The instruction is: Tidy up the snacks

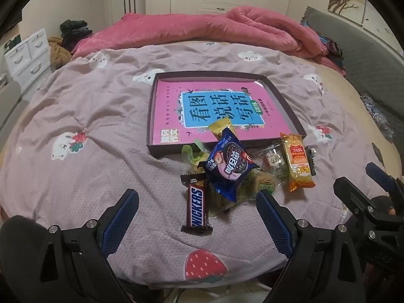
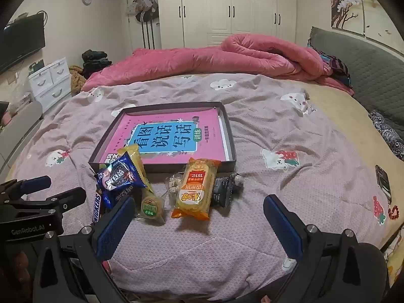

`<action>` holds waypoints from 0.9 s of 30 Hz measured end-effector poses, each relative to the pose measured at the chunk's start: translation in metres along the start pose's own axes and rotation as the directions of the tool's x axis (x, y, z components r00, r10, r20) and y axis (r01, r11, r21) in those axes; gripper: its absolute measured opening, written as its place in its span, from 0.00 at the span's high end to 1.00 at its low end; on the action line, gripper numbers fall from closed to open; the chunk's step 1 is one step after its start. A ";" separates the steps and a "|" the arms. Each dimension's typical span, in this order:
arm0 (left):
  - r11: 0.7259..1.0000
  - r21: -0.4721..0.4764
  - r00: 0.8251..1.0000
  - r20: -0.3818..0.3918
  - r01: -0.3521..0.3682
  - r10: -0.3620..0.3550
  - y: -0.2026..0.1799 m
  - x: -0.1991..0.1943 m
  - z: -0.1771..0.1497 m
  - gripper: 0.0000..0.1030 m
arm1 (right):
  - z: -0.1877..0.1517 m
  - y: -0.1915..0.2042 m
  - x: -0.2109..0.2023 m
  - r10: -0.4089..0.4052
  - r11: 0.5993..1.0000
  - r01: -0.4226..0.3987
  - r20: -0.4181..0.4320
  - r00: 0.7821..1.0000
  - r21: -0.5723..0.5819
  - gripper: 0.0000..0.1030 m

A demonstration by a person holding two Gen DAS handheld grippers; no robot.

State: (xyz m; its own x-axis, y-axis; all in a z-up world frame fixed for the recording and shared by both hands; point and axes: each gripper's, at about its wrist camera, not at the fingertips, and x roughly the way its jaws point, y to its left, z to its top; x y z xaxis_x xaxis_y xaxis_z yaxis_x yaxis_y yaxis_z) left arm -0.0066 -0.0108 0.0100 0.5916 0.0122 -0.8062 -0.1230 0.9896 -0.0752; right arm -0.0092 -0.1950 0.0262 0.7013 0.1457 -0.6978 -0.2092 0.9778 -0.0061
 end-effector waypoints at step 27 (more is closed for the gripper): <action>1.000 0.004 1.000 -0.001 0.001 -0.001 -0.002 -0.001 -0.001 0.09 | -0.001 0.000 0.001 0.005 1.000 -0.005 -0.003 1.000 0.008 0.01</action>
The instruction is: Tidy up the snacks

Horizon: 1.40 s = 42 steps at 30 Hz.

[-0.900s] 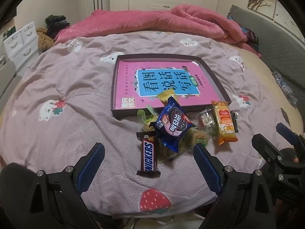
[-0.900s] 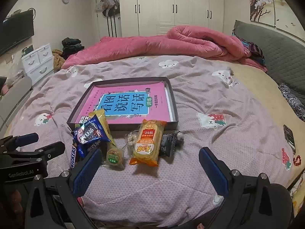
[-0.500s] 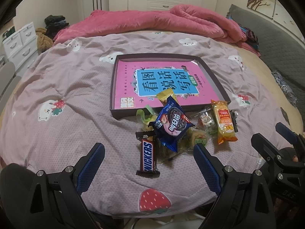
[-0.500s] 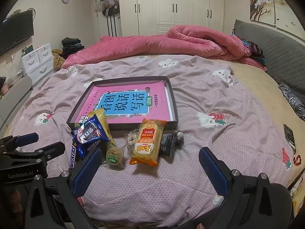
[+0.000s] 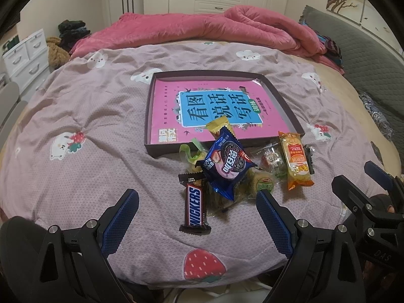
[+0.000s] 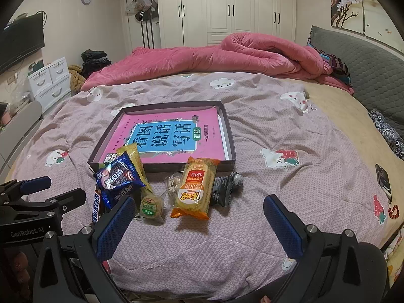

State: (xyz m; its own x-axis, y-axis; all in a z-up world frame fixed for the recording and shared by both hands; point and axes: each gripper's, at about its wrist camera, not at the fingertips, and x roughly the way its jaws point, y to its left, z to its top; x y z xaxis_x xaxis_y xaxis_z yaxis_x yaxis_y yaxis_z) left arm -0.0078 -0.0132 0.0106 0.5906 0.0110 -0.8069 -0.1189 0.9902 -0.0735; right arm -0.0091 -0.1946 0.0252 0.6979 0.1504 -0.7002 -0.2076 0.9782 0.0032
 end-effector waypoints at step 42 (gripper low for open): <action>0.999 -0.038 0.997 -0.080 -0.009 0.006 0.012 0.023 -0.001 0.09 | 0.000 -0.001 0.018 0.000 1.000 0.000 -0.035 0.999 0.001 0.01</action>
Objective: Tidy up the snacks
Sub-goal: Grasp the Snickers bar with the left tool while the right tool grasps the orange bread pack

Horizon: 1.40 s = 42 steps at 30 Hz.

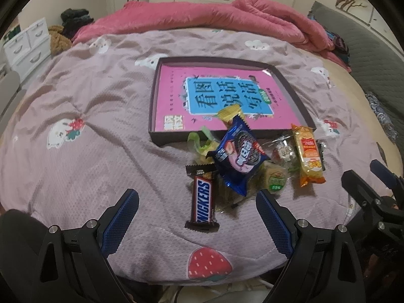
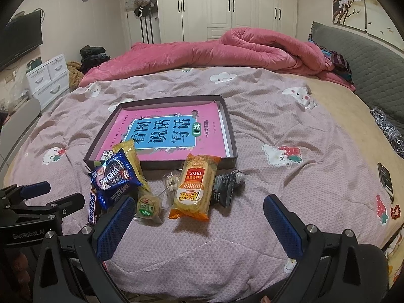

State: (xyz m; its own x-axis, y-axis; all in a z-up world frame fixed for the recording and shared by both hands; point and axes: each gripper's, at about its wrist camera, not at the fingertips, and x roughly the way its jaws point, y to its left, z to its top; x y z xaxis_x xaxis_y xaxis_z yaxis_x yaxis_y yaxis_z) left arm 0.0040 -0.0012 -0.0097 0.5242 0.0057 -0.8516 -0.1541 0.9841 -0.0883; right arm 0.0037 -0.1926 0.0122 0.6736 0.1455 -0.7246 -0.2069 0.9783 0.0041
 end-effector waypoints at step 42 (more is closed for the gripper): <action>0.991 -0.041 0.979 -0.151 0.131 -0.136 0.012 0.072 0.001 0.44 | 0.011 -0.007 0.087 0.084 0.993 -0.066 -0.185 0.979 0.101 0.41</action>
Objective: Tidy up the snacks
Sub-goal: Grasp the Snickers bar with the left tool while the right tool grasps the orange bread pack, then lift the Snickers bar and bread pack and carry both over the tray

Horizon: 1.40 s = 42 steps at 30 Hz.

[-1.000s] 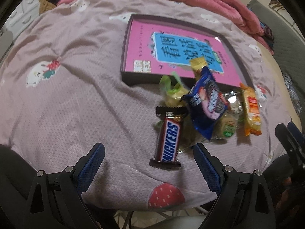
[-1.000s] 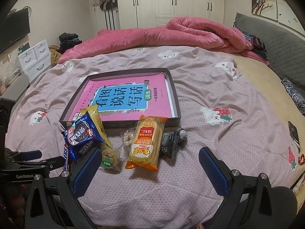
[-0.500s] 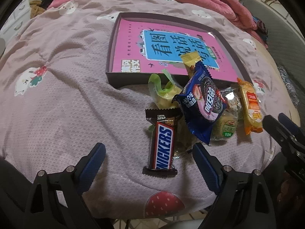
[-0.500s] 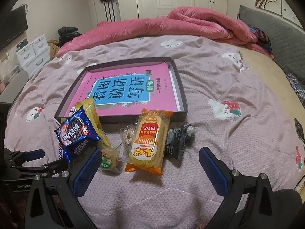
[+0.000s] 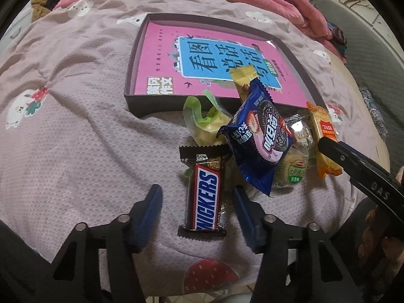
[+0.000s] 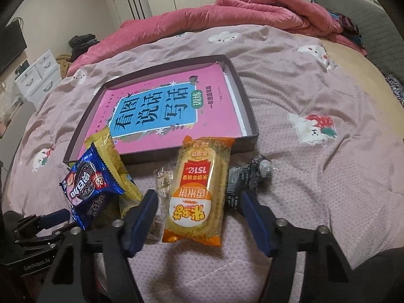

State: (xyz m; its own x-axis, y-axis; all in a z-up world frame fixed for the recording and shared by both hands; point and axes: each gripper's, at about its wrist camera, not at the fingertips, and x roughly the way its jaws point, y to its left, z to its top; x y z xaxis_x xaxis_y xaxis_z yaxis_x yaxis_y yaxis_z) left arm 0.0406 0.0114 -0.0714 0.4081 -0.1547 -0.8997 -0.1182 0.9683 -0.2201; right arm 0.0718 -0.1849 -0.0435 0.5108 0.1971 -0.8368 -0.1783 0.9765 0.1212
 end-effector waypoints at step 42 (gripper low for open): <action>0.994 -0.076 0.972 0.228 0.080 -0.060 0.029 -0.054 0.026 0.71 | 0.021 0.011 -0.023 0.146 0.987 -0.133 0.170 0.975 -0.086 0.65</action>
State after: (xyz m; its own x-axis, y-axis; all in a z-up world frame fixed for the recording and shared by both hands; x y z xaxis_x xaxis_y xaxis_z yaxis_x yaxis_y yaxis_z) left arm 0.0384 0.0530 -0.0196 0.6098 -0.1642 -0.7754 -0.1541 0.9351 -0.3192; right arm 0.0760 -0.1771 -0.0122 0.6150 0.3494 -0.7069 -0.3164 0.9305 0.1846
